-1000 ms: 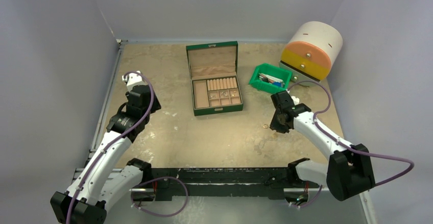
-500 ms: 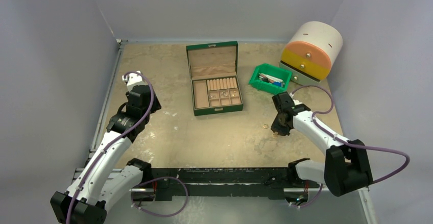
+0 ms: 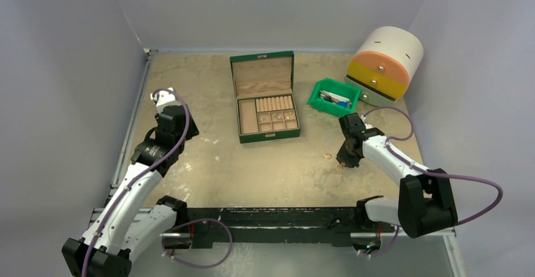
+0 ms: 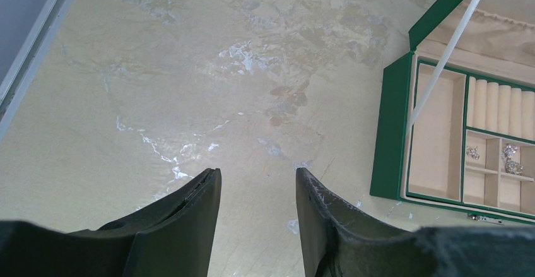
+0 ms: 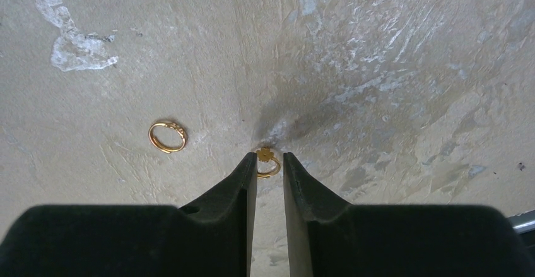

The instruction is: Organize the mixed jewelry

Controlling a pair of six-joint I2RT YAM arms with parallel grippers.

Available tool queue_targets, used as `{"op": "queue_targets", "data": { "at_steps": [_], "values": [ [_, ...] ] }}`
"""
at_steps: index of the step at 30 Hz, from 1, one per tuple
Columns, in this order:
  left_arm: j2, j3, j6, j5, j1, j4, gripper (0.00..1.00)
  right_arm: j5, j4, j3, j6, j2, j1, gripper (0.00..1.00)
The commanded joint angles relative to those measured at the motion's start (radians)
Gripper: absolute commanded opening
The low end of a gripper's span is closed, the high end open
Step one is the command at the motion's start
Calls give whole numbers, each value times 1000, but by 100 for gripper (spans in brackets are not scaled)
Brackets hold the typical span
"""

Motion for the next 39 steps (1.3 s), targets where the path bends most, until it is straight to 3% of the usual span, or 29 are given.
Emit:
{"op": "queue_targets", "data": {
  "at_steps": [1, 15, 32, 39],
  "values": [
    [-16, 24, 13, 0, -3, 39, 46, -9, 4, -1, 7, 11, -6, 24],
    [-19, 24, 13, -5, -3, 38, 46, -38, 4, -1, 0, 37, -6, 23],
    [-24, 24, 13, -5, -3, 39, 46, -74, -3, -11, 54, 17, -6, 0],
    [-26, 24, 13, -5, -3, 39, 46, -116, 18, -28, 79, 9, -6, 0]
  ]
}}
